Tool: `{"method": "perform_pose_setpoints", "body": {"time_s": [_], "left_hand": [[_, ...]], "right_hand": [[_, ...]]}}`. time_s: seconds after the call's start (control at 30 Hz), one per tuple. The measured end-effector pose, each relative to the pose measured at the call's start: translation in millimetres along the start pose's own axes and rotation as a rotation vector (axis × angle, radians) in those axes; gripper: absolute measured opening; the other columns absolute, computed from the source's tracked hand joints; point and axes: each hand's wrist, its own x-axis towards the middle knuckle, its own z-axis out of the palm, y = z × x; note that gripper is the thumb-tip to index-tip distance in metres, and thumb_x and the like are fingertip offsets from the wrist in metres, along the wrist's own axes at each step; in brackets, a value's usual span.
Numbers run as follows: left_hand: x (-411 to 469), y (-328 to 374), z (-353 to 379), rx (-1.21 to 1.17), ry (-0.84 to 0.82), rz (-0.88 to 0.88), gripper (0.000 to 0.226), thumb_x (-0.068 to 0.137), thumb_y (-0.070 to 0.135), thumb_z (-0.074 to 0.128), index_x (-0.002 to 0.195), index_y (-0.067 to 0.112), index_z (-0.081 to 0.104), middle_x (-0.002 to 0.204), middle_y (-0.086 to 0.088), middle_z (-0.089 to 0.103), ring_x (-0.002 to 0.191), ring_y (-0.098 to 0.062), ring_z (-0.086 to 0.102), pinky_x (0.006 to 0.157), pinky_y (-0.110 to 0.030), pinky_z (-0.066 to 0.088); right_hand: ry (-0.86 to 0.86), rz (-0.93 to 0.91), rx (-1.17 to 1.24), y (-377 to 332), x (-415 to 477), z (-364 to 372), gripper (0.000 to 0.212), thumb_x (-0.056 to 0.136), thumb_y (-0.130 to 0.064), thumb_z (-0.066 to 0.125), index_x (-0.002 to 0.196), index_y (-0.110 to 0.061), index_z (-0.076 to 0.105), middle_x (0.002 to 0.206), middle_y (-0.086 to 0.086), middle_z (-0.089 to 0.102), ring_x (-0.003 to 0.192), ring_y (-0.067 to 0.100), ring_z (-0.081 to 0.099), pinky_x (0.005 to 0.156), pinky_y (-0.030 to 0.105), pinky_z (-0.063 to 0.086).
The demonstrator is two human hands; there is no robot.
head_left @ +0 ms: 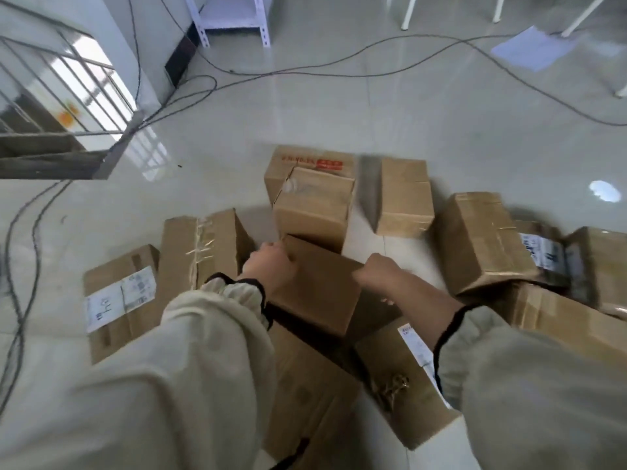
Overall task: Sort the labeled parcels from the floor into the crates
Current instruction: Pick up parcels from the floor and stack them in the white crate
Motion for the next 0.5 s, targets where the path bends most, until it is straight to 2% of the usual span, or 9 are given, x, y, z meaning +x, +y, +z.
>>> {"method": "perform_pose_setpoints", "body": {"time_s": [0.1,0.17,0.27,0.33,0.43,0.5], "left_hand": [[5,-8,9,-0.043,-0.005,-0.022,0.047,0.094,0.024,0.039,0.138,0.007,0.035,0.118,-0.016,0.06,0.103,-0.033,0.06,0.079,-0.035,0.048],[0,-7,13,-0.055,-0.004,-0.043,0.049,0.094,0.028,0.045,0.137,0.006,0.034,0.116,-0.015,0.061,0.102,-0.031,0.061,0.074,-0.033,0.046],[-4,-1,10,-0.048,-0.016,-0.026,0.049,0.094,0.032,0.048,0.134,0.006,0.039,0.12,-0.013,0.059,0.106,-0.03,0.059,0.08,-0.033,0.046],[-2,4,4,-0.052,0.006,0.013,0.041,0.095,0.029,0.047,0.13,0.008,0.045,0.124,-0.013,0.058,0.11,-0.03,0.057,0.087,-0.035,0.045],[0,9,-3,-0.13,0.045,0.013,0.041,0.097,0.025,0.045,0.135,0.01,0.04,0.126,-0.013,0.055,0.111,-0.03,0.056,0.086,-0.033,0.045],[3,7,-2,-0.258,0.076,-0.072,0.049,0.093,0.03,0.051,0.137,0.015,0.037,0.12,-0.01,0.056,0.105,-0.027,0.058,0.084,-0.034,0.05]], "right_hand": [[0.005,0.04,0.134,8,14,4,0.013,0.094,-0.019,0.045,0.095,-0.007,0.05,0.086,0.01,0.051,0.08,0.025,0.057,0.067,0.03,0.048],[-0.043,0.129,0.319,13,15,8,0.015,0.092,-0.019,0.049,0.1,-0.008,0.054,0.097,0.012,0.058,0.091,0.029,0.062,0.072,0.033,0.053],[-0.118,0.209,0.513,15,17,10,0.018,0.09,-0.016,0.053,0.105,-0.008,0.056,0.106,0.014,0.061,0.097,0.031,0.061,0.08,0.037,0.053],[-0.14,0.204,0.574,13,21,2,0.013,0.09,-0.016,0.052,0.1,-0.008,0.054,0.103,0.013,0.059,0.101,0.032,0.058,0.088,0.041,0.051],[-0.114,0.136,0.59,8,25,-11,0.006,0.093,-0.017,0.051,0.089,-0.012,0.051,0.09,0.008,0.054,0.092,0.027,0.056,0.079,0.038,0.052],[-0.081,0.093,0.594,9,27,-13,0.005,0.093,-0.016,0.052,0.095,-0.012,0.052,0.095,0.009,0.056,0.089,0.026,0.057,0.079,0.038,0.053]]}}
